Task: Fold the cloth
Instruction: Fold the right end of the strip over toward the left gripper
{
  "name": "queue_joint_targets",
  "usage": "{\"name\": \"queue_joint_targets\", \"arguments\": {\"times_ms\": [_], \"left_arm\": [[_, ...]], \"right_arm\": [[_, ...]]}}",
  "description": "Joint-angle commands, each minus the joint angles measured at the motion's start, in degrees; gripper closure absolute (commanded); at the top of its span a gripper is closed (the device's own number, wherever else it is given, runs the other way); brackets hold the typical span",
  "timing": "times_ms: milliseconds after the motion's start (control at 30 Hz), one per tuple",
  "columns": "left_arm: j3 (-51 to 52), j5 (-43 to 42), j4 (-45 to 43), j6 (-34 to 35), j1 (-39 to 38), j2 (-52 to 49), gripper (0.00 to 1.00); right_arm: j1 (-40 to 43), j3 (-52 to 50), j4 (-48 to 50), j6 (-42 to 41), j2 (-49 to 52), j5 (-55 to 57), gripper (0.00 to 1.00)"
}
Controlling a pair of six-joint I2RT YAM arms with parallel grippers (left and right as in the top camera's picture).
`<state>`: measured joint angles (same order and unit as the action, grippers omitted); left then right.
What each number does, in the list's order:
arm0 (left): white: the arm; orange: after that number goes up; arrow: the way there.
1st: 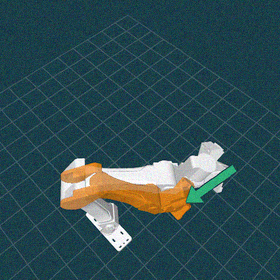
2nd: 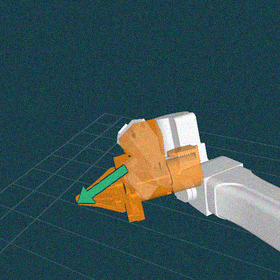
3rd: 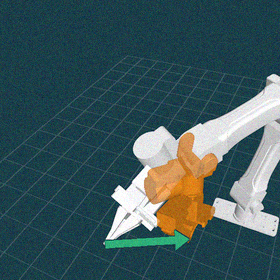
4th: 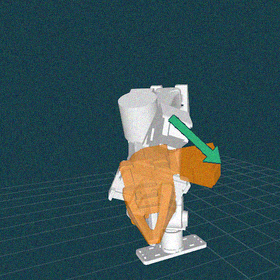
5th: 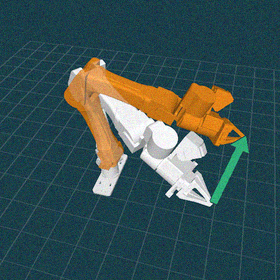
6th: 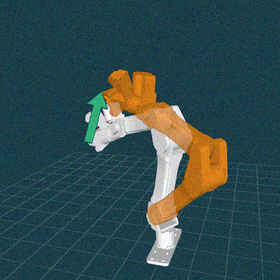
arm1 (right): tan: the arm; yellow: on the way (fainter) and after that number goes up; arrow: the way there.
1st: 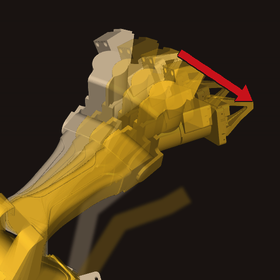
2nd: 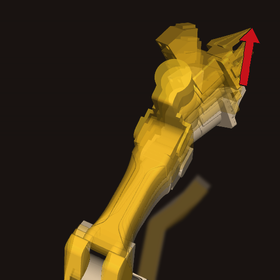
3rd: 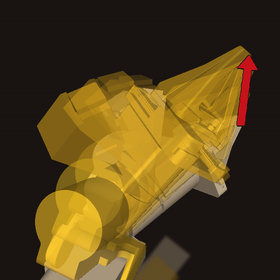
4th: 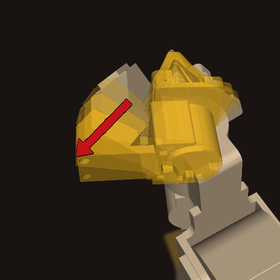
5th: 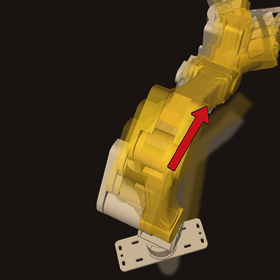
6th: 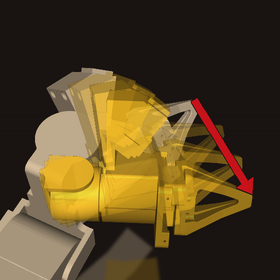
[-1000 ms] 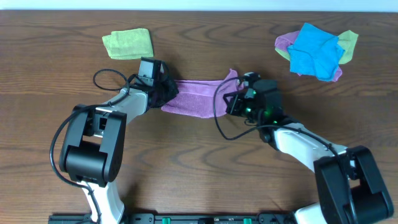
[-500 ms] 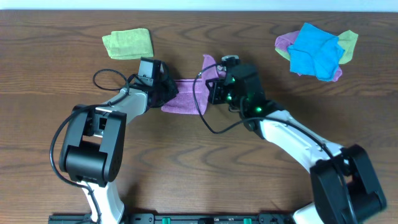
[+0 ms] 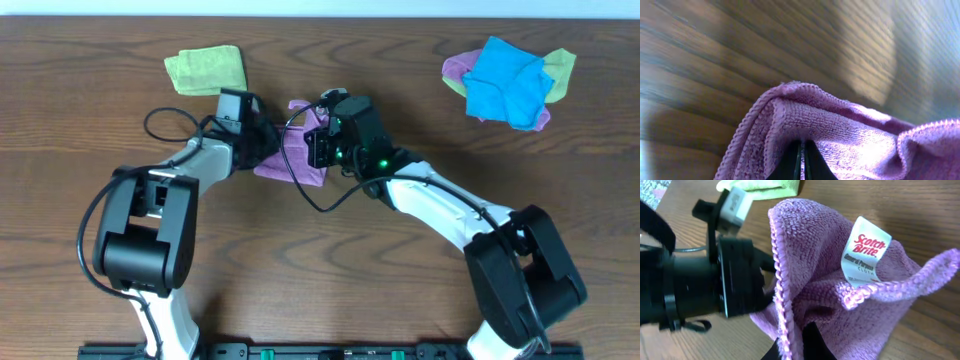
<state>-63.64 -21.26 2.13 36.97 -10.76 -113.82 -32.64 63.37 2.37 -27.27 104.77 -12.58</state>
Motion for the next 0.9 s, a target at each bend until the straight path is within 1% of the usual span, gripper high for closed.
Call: {"name": "queue_joint_targets", "arguments": {"times_ms": [0,200,367,567,767,867], "left_arm": [[-1.57,-0.85,0.63,-2.12,2.58,0.0,0.94],[-1.57,-3.48,0.9,-2.54,4.9,0.28,0.94],[-2.08,-5.97,0.9,-4.79,4.92,0.5,0.94],[-3.82,-5.7,1.09,-5.97,5.57,2.75,0.94],[-5.01,-5.75,1.68,-6.01,8.0,5.68,0.94],[-5.33,-5.49,2.89,-7.37,9.44,6.82,0.94]], "right_arm": [[-0.9,1.55,-0.17,1.27,0.37,0.61,0.99],[-1.49,1.9,1.27,1.2,2.43,0.79,0.99],[-2.78,4.42,0.74,1.33,4.15,0.79,0.99],[-3.87,6.99,-0.96,2.75,4.76,1.22,0.99],[-4.15,8.92,-2.29,3.02,6.1,1.2,0.99],[-4.72,9.46,-2.1,3.17,6.86,1.2,0.99]]}}
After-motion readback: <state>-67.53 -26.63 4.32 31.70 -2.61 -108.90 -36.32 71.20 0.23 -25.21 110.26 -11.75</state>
